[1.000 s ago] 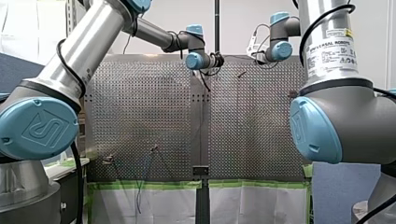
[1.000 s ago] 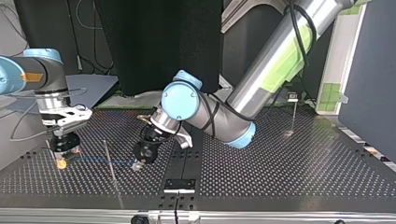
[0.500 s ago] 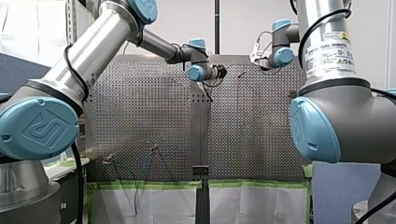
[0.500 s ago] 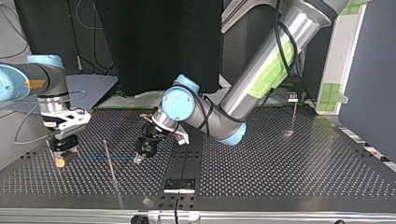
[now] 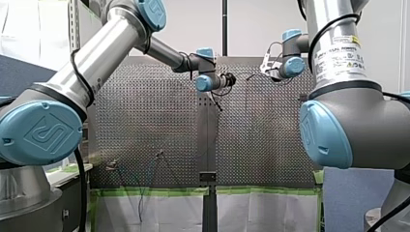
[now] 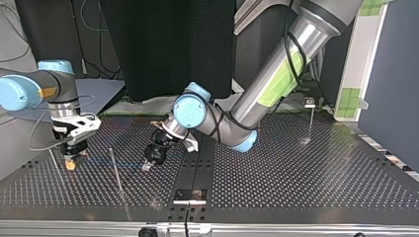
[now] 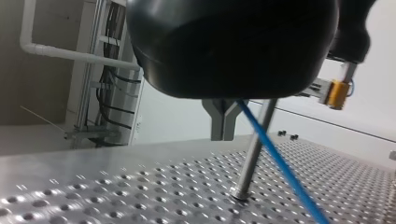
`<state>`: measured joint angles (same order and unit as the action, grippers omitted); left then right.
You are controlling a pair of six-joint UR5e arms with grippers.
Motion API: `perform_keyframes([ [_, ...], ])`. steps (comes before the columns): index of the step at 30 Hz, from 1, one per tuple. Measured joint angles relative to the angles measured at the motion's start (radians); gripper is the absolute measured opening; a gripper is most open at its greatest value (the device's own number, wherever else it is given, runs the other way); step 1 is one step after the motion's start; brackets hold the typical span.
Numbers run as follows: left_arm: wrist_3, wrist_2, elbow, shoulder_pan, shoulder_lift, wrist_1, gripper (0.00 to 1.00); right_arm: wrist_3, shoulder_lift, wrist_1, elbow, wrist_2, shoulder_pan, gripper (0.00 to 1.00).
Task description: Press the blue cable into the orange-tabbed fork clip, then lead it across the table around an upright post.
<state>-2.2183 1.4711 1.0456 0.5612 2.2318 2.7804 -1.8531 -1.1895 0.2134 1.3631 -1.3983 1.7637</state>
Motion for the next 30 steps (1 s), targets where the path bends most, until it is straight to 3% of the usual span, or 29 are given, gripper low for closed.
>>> perform_keyframes([
  [8,0.000,-0.001,0.000,0.002,0.008,0.004,0.00,0.001,0.049,0.001,0.038,-0.003,0.003,0.00],
  [12,0.000,-0.005,0.000,0.004,0.008,0.007,0.00,0.012,0.075,0.003,0.057,-0.005,0.008,0.00],
  [14,0.000,-0.008,0.000,0.005,0.008,0.009,0.24,0.019,0.085,0.004,0.067,-0.005,0.010,0.00],
  [21,0.003,-0.010,0.000,0.009,0.008,0.019,0.30,0.029,0.120,0.019,0.089,-0.008,0.012,0.00],
  [24,0.004,-0.011,0.000,0.009,0.008,0.021,0.38,0.033,0.138,0.027,0.094,-0.012,0.014,0.00],
  [26,0.005,-0.014,0.000,0.010,0.008,0.022,0.49,0.039,0.153,0.031,0.097,-0.017,0.016,0.00],
  [30,0.005,-0.016,0.000,0.010,0.008,0.025,0.58,0.047,0.188,0.044,0.107,-0.033,0.019,0.00],
])
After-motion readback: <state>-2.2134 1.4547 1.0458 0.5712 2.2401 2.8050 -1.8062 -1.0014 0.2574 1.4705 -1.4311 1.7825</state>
